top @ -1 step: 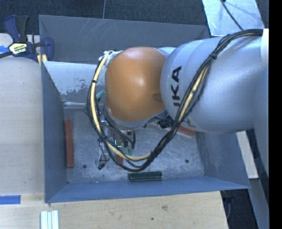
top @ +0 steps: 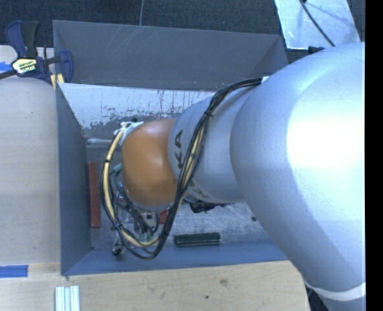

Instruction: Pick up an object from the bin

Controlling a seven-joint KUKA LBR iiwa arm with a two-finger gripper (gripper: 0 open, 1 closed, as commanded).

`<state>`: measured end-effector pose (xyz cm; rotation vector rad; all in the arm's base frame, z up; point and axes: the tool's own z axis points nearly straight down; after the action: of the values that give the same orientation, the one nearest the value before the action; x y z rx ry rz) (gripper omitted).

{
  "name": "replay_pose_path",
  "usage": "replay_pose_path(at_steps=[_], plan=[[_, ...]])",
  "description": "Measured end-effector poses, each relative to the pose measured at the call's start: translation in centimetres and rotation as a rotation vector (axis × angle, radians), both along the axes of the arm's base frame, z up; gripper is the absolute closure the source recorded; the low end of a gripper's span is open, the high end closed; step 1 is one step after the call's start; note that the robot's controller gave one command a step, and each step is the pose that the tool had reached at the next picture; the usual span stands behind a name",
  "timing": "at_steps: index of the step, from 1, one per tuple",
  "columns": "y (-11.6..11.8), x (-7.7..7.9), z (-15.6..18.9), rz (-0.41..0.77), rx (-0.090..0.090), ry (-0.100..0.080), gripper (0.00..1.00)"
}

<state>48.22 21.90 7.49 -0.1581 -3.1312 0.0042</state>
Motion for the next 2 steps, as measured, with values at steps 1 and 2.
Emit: replay_pose_path(at_steps=[1, 2], plan=[[-6.5, 0.9, 7.4, 0.367, 0.002, -0.014, 0.00], [-13.9, 4.2, 0.0, 0.441, 0.001, -0.006, 0.00]])
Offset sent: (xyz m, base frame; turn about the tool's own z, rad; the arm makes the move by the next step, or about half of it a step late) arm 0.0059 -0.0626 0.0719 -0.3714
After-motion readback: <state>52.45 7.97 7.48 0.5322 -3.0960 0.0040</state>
